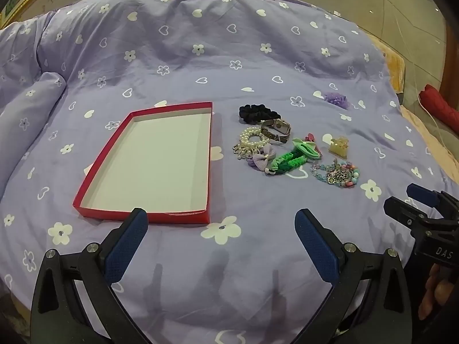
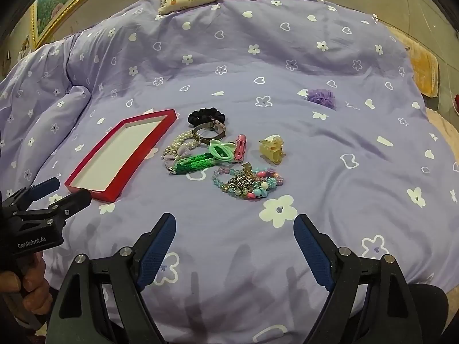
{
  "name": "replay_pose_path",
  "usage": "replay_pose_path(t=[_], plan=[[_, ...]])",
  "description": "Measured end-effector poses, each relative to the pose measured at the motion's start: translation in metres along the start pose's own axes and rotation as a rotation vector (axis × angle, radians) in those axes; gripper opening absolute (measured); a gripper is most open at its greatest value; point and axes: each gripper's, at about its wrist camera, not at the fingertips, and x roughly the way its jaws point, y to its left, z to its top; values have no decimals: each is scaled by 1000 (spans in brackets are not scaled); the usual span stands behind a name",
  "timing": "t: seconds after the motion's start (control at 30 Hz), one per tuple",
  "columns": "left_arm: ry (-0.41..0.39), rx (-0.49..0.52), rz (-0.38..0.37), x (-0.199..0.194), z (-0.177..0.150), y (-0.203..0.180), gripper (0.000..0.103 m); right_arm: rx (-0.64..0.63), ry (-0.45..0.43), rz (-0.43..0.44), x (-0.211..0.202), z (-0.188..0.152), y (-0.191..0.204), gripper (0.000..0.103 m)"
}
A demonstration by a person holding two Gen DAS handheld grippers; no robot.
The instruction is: Organize jewelry
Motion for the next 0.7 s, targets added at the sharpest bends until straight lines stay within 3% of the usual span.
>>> replay_pose_path(t=[0.7], plan=[[-5, -1, -2, -4, 1, 0, 103, -9, -12, 10, -1, -2, 5, 86]])
